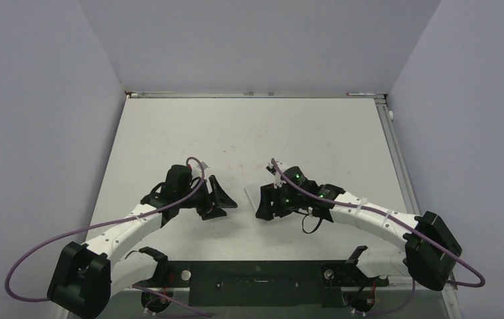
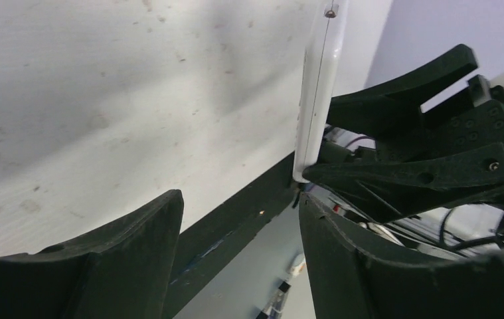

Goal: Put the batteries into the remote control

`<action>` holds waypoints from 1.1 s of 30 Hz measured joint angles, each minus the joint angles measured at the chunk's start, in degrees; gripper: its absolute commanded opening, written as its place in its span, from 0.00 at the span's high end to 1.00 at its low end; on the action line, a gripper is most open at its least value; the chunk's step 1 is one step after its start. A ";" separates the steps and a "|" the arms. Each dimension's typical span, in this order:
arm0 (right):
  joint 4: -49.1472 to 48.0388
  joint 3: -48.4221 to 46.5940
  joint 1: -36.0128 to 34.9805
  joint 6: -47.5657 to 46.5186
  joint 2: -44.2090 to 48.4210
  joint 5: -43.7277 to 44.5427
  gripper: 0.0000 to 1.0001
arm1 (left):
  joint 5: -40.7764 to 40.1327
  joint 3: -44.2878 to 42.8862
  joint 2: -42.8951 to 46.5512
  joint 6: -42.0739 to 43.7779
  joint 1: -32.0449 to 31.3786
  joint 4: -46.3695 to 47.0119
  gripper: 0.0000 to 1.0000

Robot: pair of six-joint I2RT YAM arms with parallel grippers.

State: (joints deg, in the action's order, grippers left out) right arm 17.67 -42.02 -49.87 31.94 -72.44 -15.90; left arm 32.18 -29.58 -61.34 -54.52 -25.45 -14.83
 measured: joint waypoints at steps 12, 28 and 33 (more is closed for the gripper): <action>-12.59 0.68 3.80 8.92 3.69 -20.74 0.92 | 11.02 3.10 0.07 -14.64 0.39 29.66 0.30; -34.23 5.55 5.29 25.79 7.43 -28.26 0.92 | 13.99 4.70 1.64 -27.17 0.46 53.13 0.29; -42.56 8.22 5.29 31.50 8.24 -28.28 0.92 | 14.36 4.90 2.78 -29.07 0.48 57.20 0.29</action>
State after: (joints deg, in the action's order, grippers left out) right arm -24.88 -33.80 -44.58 63.44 -64.20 -44.18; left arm 46.54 -24.69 -58.57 -83.59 -24.97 42.37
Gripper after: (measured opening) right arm 0.539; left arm 0.712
